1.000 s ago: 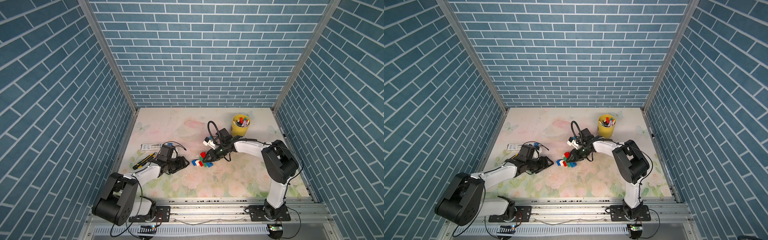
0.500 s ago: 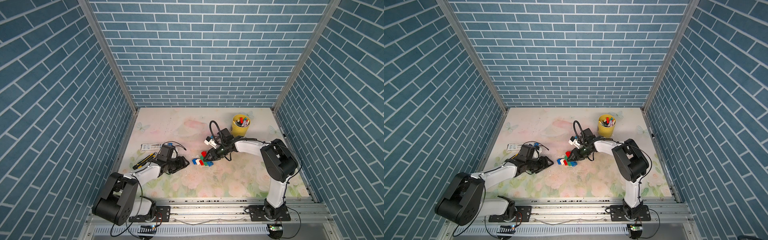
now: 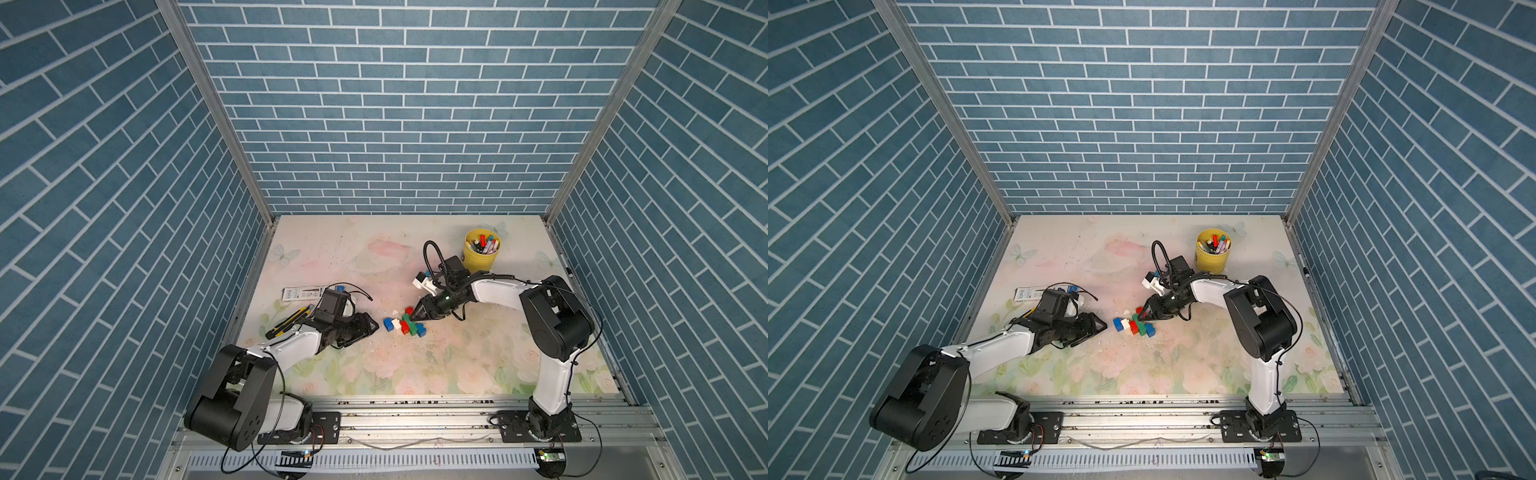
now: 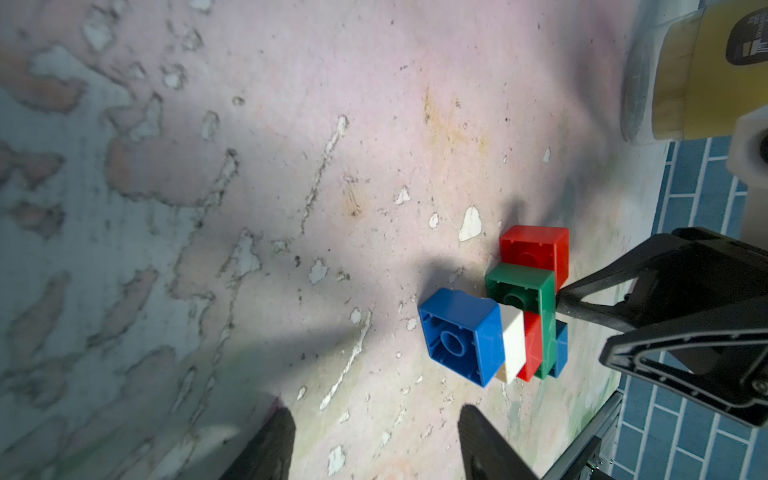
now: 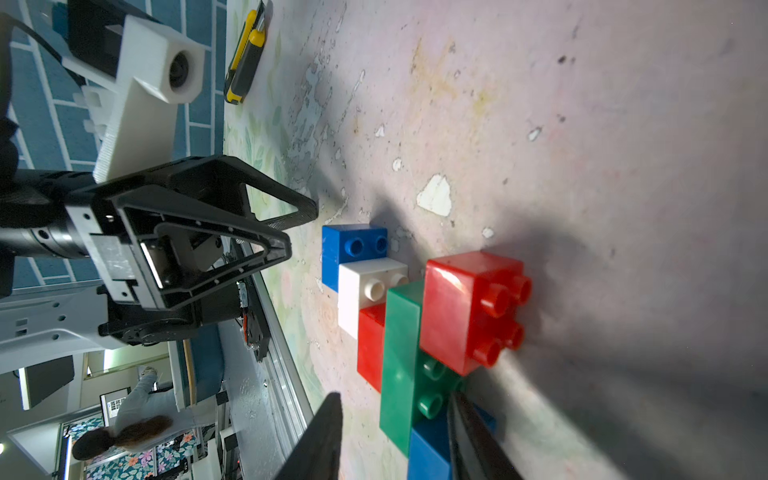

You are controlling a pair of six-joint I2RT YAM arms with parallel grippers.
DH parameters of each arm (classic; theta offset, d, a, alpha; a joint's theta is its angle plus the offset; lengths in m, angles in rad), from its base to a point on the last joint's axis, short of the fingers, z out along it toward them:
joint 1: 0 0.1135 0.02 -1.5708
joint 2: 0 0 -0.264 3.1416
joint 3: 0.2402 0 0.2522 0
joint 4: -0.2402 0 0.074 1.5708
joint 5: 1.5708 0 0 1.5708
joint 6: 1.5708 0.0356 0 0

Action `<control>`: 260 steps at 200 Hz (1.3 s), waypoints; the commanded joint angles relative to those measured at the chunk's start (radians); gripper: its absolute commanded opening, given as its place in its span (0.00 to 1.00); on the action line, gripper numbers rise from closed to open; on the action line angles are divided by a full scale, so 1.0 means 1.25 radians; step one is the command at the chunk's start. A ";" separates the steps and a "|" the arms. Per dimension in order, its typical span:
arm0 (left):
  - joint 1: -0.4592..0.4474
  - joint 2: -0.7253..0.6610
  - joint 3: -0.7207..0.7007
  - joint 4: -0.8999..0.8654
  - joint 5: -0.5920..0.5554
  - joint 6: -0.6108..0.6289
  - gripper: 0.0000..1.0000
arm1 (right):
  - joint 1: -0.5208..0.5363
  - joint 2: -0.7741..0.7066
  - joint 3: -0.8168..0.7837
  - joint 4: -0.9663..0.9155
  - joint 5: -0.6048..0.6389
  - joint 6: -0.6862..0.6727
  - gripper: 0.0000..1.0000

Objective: Assemble the letter y with lego
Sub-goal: Place the lego brick at the center of the board, then adjust the lego brick at the center of the board.

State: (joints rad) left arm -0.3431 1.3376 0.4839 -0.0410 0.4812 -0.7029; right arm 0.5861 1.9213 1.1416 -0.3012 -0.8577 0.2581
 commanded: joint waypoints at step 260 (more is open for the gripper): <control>0.006 -0.029 -0.015 -0.090 -0.047 0.013 0.66 | 0.143 -0.102 -0.149 0.109 0.566 0.205 0.25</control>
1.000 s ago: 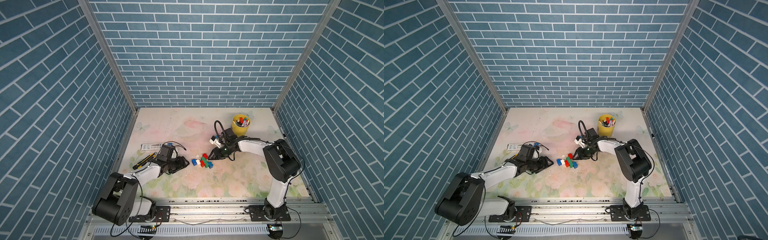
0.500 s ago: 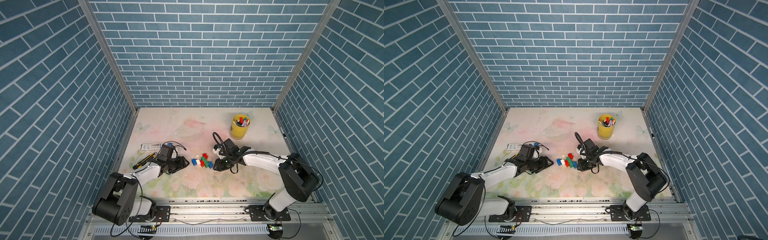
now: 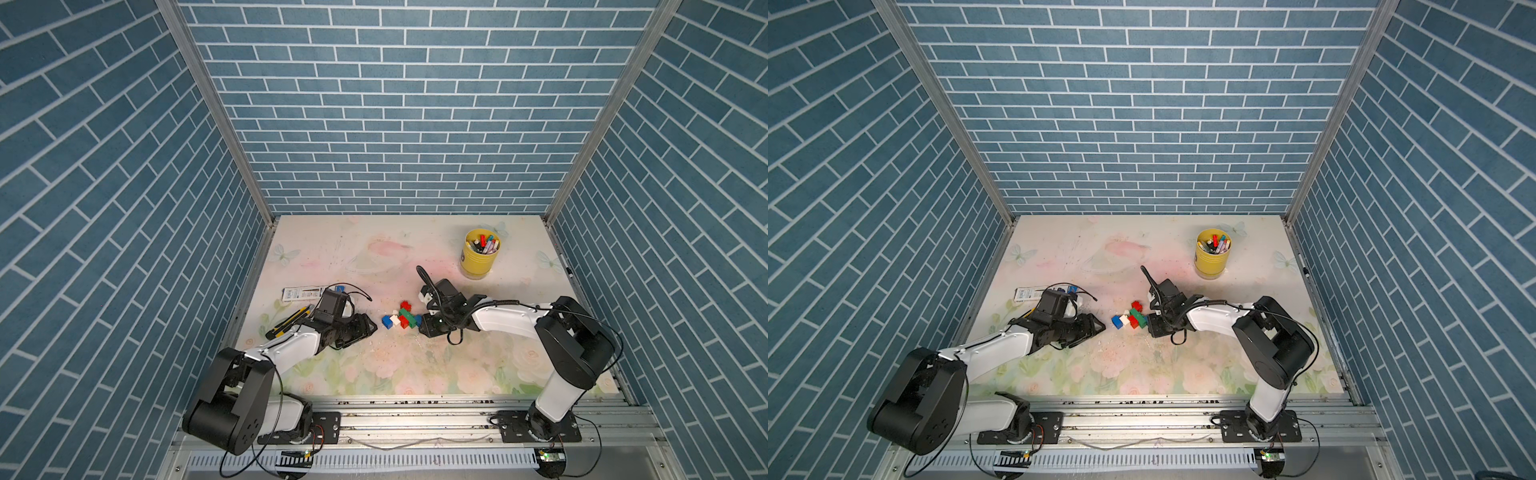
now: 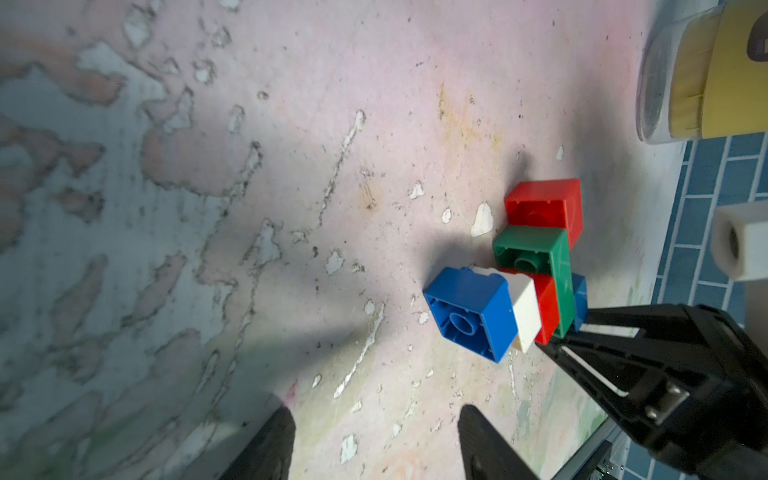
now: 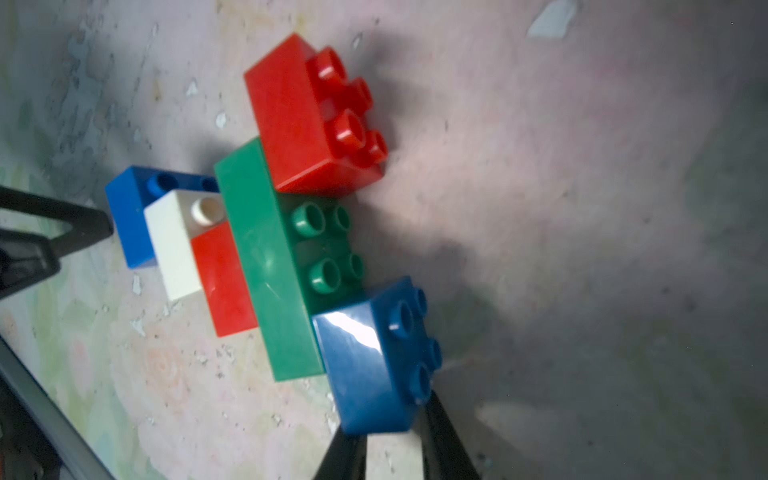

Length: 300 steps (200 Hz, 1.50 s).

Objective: Assemble the letter y with lego
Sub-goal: Adjust the lego brick at the center of the board.

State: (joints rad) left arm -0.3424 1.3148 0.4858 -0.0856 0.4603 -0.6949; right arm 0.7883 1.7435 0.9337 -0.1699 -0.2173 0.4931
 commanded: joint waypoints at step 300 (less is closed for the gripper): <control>0.006 -0.080 0.413 -0.449 -0.599 0.162 1.00 | -0.268 -0.489 -0.100 -0.261 0.563 0.071 0.99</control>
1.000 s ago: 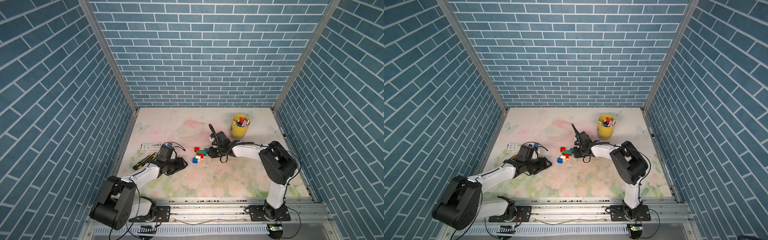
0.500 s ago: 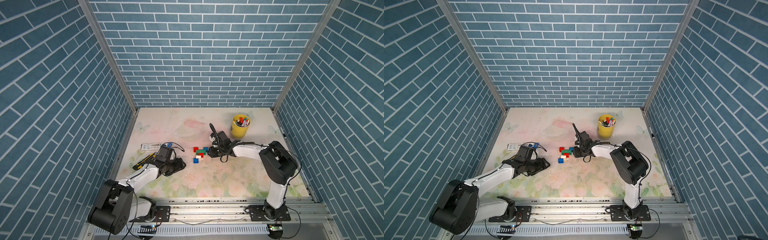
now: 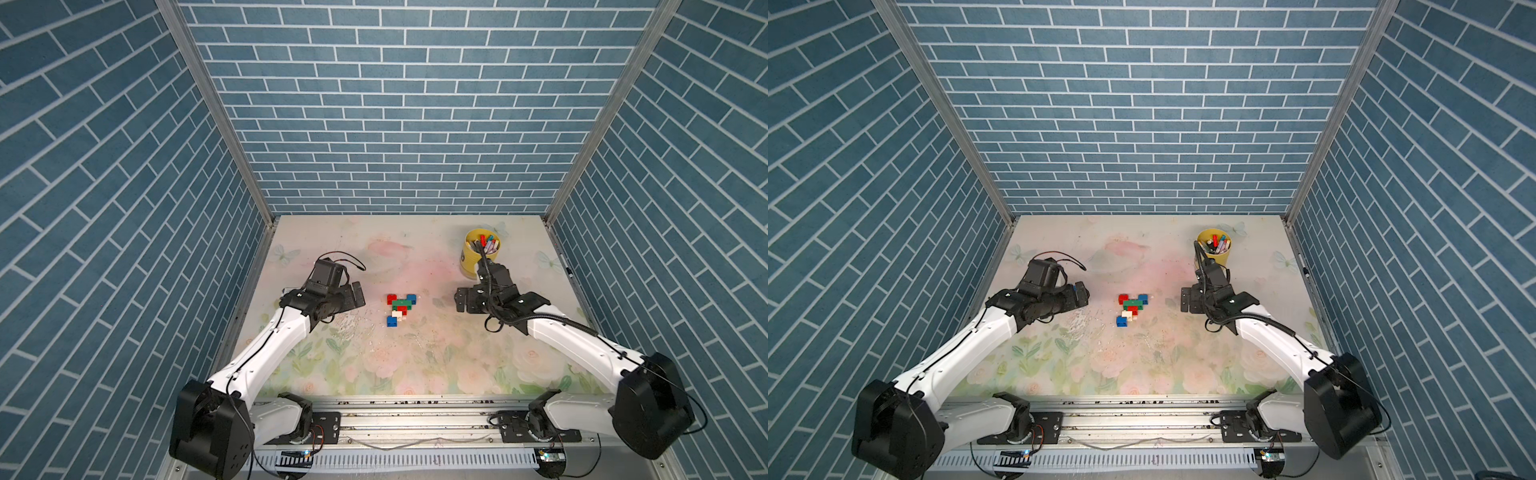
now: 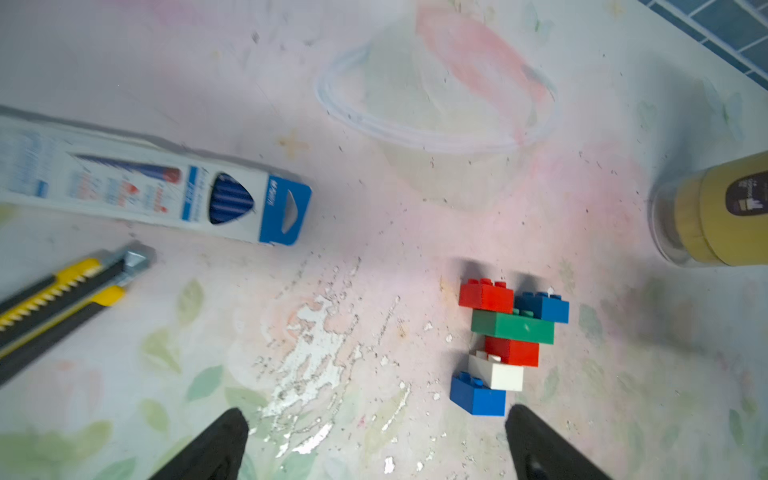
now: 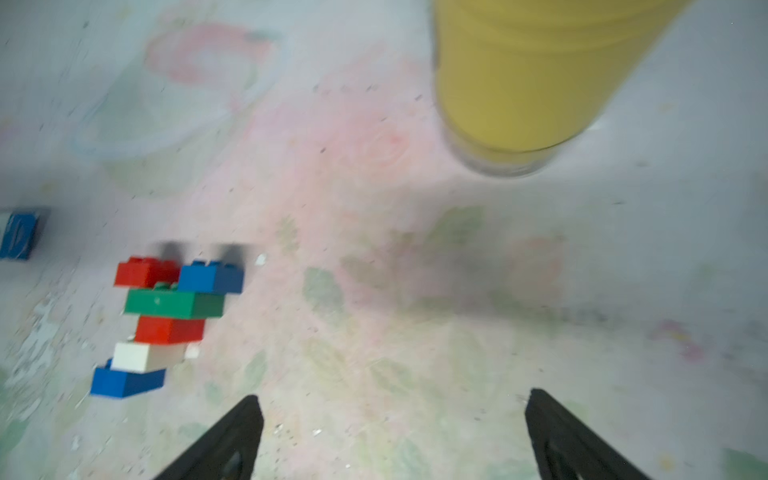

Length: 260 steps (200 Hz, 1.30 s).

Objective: Assemble the letter y with lego
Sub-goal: Adjust the lego brick at the center of the board, then reset both arms

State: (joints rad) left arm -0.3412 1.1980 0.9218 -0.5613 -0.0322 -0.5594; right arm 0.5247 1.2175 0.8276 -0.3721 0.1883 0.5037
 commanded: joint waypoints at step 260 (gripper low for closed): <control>0.205 0.222 -0.374 0.993 -0.244 0.462 1.00 | -0.410 0.253 -0.360 1.001 0.048 -0.355 0.99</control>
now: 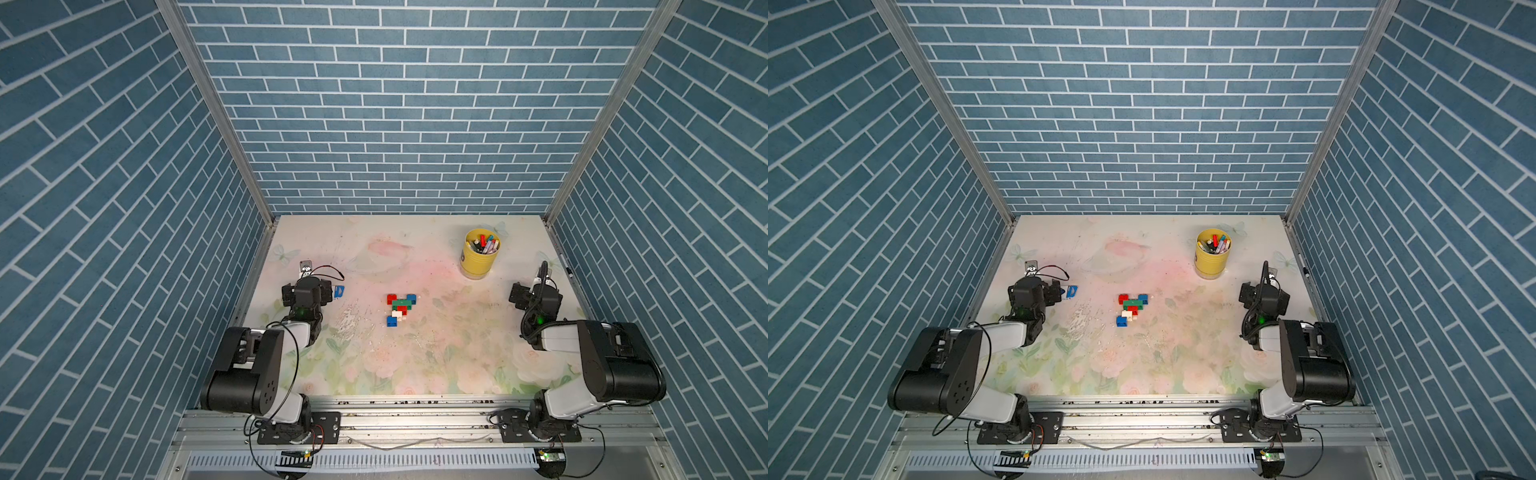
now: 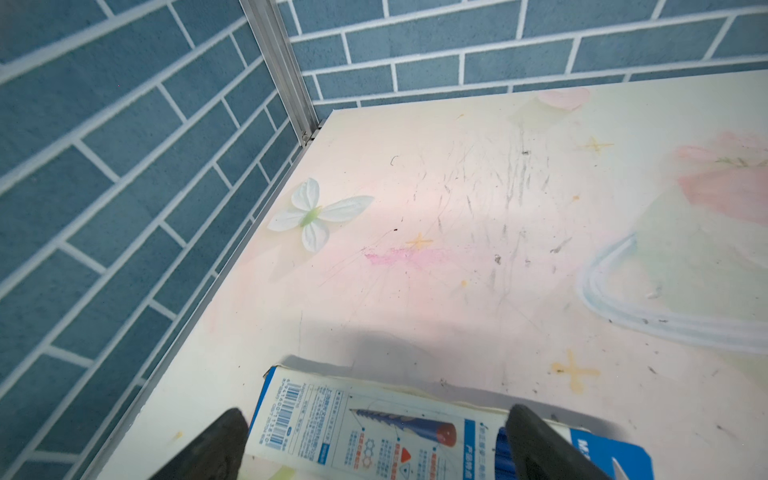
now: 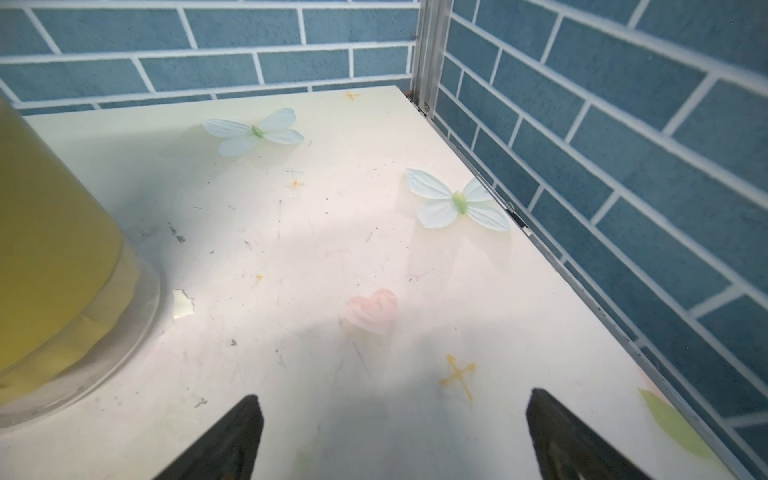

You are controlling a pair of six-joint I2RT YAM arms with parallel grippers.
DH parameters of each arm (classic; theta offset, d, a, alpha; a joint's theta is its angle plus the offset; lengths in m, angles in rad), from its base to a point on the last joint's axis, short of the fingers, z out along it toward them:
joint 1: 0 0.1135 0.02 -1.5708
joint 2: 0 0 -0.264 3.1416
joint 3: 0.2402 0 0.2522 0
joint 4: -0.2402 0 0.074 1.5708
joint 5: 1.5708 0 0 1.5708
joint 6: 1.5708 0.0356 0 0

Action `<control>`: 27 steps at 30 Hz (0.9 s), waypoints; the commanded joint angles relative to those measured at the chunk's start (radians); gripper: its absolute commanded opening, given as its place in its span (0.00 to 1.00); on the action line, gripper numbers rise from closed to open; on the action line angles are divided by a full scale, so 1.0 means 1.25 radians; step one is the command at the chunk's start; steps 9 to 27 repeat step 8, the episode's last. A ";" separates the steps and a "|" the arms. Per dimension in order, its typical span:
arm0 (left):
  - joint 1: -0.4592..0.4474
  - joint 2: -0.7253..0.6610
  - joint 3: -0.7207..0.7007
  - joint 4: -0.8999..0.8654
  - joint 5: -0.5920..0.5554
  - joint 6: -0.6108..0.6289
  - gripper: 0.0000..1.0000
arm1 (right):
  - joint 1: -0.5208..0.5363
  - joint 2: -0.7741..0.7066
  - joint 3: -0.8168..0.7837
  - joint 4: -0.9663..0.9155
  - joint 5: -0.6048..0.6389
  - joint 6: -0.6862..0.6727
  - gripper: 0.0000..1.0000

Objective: Assemble the letter y with lego
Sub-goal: Reset both arms

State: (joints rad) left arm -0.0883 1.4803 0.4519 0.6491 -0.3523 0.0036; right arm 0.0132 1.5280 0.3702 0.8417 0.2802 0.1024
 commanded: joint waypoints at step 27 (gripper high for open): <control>0.002 -0.004 0.002 0.026 0.011 0.012 1.00 | -0.015 -0.001 0.009 0.015 -0.058 -0.026 0.99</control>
